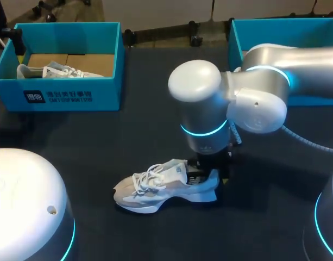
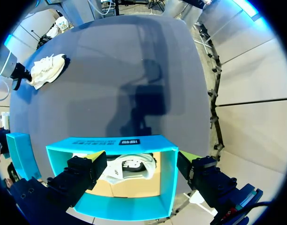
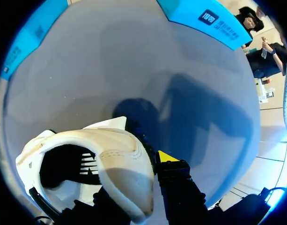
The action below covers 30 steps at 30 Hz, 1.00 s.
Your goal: Take the shoe out of the shoebox, open the shoe tongue, remove and reinsert the insole, then place the shoe into the shoebox
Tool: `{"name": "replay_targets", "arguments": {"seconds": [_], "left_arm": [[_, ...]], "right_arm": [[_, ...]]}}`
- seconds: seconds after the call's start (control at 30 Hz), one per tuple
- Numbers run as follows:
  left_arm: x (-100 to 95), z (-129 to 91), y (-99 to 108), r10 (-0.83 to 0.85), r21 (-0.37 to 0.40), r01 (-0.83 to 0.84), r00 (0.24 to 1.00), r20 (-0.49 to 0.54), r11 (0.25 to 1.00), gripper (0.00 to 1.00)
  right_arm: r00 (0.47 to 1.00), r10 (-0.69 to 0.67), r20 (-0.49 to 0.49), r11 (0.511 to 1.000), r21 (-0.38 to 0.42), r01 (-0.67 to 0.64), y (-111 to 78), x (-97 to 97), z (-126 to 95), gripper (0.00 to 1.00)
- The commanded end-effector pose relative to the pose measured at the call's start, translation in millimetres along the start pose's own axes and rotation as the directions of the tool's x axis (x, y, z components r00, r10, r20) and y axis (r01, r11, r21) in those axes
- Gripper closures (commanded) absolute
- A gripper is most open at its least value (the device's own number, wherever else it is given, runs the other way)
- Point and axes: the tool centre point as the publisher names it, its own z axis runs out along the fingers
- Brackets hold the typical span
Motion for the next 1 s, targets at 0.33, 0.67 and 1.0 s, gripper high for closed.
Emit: {"name": "replay_targets", "arguments": {"seconds": [0.33, 0.67, 1.0], "left_arm": [[0.2, 0, -2, 0.001, -0.004, -0.001, 1.0, -0.002, 1.0, 0.0], [0.2, 0, -2, 0.001, -0.004, -0.001, 1.0, -0.002, 1.0, 0.0], [0.2, 0, -2, 0.001, -0.004, -0.001, 1.0, -0.002, 1.0, 0.0]], "right_arm": [[0.999, 0.017, -0.034, 1.0, -0.015, -0.017, -7.8, -12.2, -34, 0.0], [0.938, -0.181, -0.295, 0.983, -0.088, 0.162, 5.2, -47.3, -88, 0.0], [0.763, -0.48, -0.433, 0.876, -0.195, 0.44, 25.0, -64.6, -100, 0.0]]}}
